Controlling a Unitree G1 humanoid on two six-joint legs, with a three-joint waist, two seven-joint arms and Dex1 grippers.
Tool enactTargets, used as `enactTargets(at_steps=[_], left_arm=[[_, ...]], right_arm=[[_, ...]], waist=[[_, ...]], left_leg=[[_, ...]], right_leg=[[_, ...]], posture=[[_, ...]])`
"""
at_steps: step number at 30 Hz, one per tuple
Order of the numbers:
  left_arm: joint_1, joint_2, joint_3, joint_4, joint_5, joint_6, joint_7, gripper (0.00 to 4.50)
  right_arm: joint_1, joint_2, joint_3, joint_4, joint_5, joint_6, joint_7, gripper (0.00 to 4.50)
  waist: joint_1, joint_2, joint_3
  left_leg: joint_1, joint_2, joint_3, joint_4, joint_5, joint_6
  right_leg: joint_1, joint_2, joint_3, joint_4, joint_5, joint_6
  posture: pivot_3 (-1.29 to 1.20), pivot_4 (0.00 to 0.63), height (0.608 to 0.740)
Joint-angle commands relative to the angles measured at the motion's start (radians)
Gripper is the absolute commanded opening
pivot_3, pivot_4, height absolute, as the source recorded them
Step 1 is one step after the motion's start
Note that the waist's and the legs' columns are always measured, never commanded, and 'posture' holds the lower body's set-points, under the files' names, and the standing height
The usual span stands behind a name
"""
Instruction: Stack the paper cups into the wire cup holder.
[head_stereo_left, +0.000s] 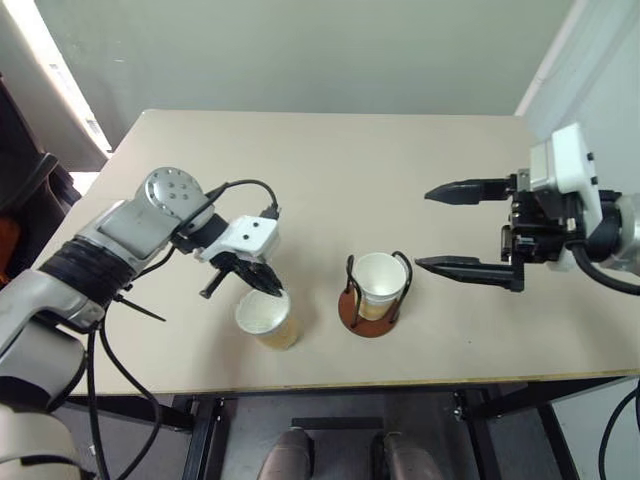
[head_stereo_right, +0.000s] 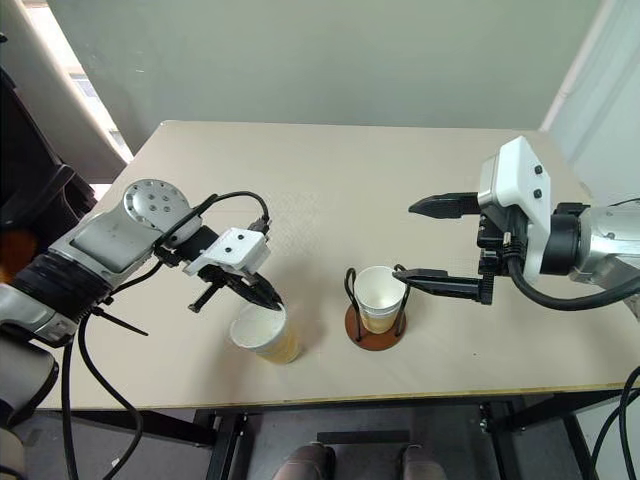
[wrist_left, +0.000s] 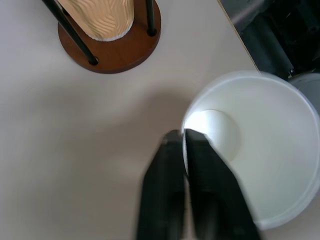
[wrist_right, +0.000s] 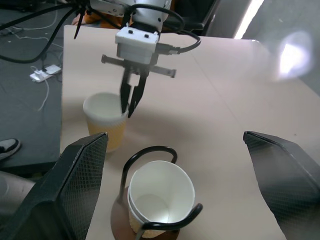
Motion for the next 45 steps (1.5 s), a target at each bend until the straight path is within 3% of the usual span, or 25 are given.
enactTargets(at_steps=[1, 5, 10, 15, 17, 25, 37, 45], left_arm=[[-0.041, 0.022, -0.002, -0.021, -0.033, -0.018, -0.041, 0.01], [-0.119, 0.022, -0.030, 0.022, -0.080, -0.026, -0.041, 0.01], [-0.300, -0.027, -0.104, 0.163, -0.138, -0.079, -0.041, 0.01], [-0.529, -0.139, -0.162, 0.284, -0.313, -0.054, -0.041, 0.01], [-0.609, -0.192, -0.193, 0.322, -0.376, -0.039, -0.041, 0.01], [-0.751, -0.406, -0.251, 0.505, -0.436, -0.071, -0.041, 0.01], [-0.752, -0.483, -0.411, 0.440, -0.493, -0.111, -0.041, 0.01], [-0.750, -0.543, -0.480, 0.425, -0.483, -0.142, -0.041, 0.01]], right_arm=[[-0.012, -0.020, -0.070, -0.005, 0.056, -0.007, 0.053, 4.50], [0.089, -0.064, -0.245, 0.017, 0.157, 0.004, 0.180, 4.50], [0.351, -0.087, -0.510, 0.067, 0.062, 0.003, 0.249, 4.50], [0.538, -0.061, -0.703, 0.044, 0.040, 0.007, 0.264, 4.50], [0.567, -0.072, -0.742, 0.036, 0.043, 0.009, 0.272, 4.50], [0.694, -0.096, -0.947, 0.075, 0.015, 0.045, 0.358, 4.50], [0.753, -0.072, -0.989, -0.008, 0.060, 0.075, 0.313, 4.50], [0.780, -0.065, -0.976, -0.008, 0.042, 0.049, 0.324, 4.50]], waist=[[0.001, 0.000, 0.000], [0.012, 0.000, 0.000], [0.028, -0.001, 0.000], [0.031, 0.000, 0.000], [0.031, 0.000, 0.001], [0.031, 0.003, 0.002], [0.040, 0.003, 0.002], [0.043, 0.003, 0.002]], left_leg=[[0.000, 0.000, 0.000, 0.000, 0.000, 0.000], [-0.003, 0.000, 0.000, 0.000, 0.000, 0.000], [-0.008, -0.003, -0.002, 0.002, 0.000, -0.001], [-0.010, -0.006, 0.000, 0.003, -0.002, 0.004], [-0.013, -0.006, -0.001, 0.004, -0.003, 0.004], [-0.012, -0.011, 0.006, 0.006, -0.005, 0.007], [-0.013, -0.022, 0.018, 0.021, -0.015, 0.018], [-0.011, -0.023, 0.019, 0.024, -0.017, 0.021]], right_leg=[[0.000, 0.000, 0.000, 0.000, 0.000, 0.000], [-0.002, 0.000, 0.000, 0.000, 0.000, 0.000], [-0.002, -0.001, -0.001, -0.002, -0.005, -0.007], [-0.004, -0.004, 0.000, -0.003, -0.005, -0.004], [-0.004, -0.005, 0.001, -0.004, 0.000, 0.006], [0.000, -0.009, 0.006, -0.010, -0.003, 0.020], [0.005, -0.017, 0.014, -0.010, -0.011, 0.039], [0.010, -0.018, 0.018, -0.016, -0.009, 0.043]], posture=[[0.00, 0.150, 0.740], [0.00, 0.150, 0.740], [0.00, 0.150, 0.740], [0.00, 0.150, 0.740], [0.00, 0.150, 0.740], [0.00, 0.150, 0.740], [0.00, 0.150, 0.740], [0.00, 0.150, 0.740]])
